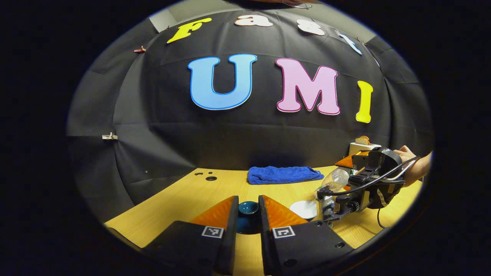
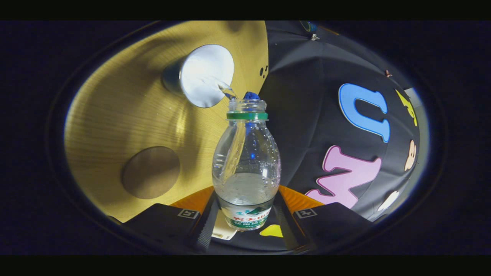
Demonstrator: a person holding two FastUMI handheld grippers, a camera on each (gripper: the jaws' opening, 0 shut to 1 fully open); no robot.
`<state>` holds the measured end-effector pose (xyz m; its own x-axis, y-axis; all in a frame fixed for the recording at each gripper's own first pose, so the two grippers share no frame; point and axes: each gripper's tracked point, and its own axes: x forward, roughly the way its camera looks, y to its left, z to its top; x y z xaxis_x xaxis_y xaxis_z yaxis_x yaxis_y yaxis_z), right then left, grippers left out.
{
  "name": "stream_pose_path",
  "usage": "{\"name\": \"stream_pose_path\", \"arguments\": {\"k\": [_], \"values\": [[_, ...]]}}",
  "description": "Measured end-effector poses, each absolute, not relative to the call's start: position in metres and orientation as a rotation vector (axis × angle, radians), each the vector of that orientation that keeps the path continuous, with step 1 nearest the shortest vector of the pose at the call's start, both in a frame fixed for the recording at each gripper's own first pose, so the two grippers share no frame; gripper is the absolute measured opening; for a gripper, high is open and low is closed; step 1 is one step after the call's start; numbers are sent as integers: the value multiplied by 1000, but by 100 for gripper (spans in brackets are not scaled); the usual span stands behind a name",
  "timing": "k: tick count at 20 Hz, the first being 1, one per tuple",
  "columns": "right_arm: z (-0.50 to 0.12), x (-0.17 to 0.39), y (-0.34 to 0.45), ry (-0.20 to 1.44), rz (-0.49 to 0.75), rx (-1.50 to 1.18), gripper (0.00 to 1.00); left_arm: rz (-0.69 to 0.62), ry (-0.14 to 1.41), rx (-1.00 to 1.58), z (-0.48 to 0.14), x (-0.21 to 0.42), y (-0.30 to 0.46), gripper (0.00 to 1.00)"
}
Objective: Open the teacup lid with one hand, grasp the water bottle and pour water into the teacup with the other hand; after pouring, place the water bottle on the coaster and then close the teacup lid.
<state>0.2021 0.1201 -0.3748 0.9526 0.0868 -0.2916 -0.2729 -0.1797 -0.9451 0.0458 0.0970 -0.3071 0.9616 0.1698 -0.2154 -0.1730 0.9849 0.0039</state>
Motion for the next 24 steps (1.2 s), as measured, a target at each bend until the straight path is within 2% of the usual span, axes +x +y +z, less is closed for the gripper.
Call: {"name": "stream_pose_path", "arguments": {"k": [10, 19, 20, 21, 24], "values": [[-373, 204, 123, 27, 319, -1804, 75, 172, 215, -14, -307, 43, 96, 32], [-349, 211, 139, -147, 297, -1903, 75, 171, 205, -17, -301, 41, 95, 32], [-348, 212, 140, -161, 296, -1911, 78, 171, 203, -19, -300, 42, 95, 31], [-347, 212, 141, -173, 294, -1915, 75, 170, 202, -22, -300, 41, 95, 32], [-341, 209, 144, -209, 285, -1906, 75, 172, 201, -21, -299, 39, 94, 32]]}}
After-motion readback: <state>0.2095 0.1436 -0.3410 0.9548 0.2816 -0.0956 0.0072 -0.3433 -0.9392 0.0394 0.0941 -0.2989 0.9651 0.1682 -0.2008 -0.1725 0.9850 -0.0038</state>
